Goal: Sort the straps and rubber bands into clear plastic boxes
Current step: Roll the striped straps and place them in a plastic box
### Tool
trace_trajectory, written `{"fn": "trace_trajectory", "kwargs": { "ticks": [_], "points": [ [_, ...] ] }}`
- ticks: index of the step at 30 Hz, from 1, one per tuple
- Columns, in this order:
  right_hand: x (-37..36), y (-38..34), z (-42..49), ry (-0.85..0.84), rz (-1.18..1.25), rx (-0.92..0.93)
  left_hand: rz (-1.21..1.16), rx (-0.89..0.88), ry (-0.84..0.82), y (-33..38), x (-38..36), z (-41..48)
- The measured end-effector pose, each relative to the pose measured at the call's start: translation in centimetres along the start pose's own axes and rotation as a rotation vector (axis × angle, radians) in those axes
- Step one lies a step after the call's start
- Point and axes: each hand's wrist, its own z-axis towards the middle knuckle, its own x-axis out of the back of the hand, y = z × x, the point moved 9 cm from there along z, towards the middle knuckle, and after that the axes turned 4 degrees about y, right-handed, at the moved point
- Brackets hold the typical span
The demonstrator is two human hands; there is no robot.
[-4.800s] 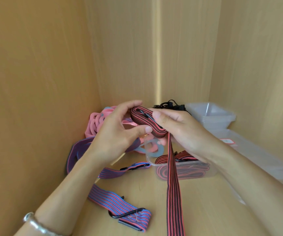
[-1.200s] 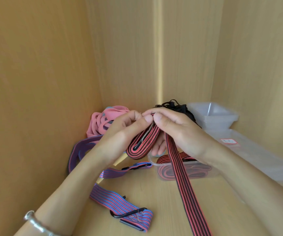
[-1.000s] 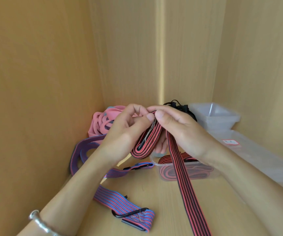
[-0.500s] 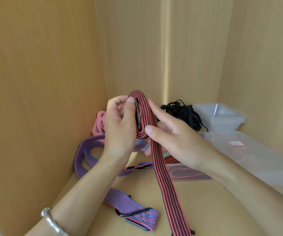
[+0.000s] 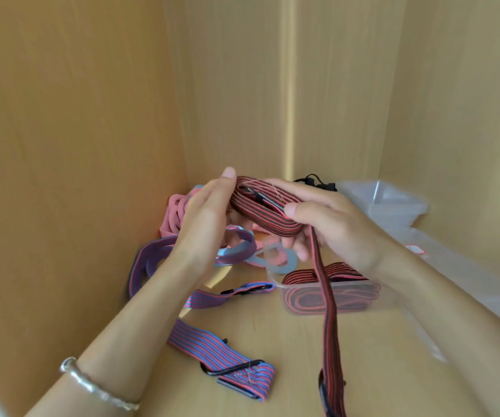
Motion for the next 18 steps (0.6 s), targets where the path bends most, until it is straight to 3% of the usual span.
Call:
{"fn": "trace_trajectory", "kwargs": {
  "ticks": [4,11,18],
  "points": [
    [0.8,0.2,0.1,0.024,-0.057,0.013,0.051,0.019,-0.111,-0.3,-0.7,-0.3],
    [3.4,-0.1,0.2,0.282,-0.082,0.027,0.061,0.014,-0.307,-0.7,-2.6,-1.3],
    [2.5,-0.1,0.4,0.249,-0.12,0.065,0.066,0.075,-0.437,-1.2,-3.6,-2.0]
  ]
}}
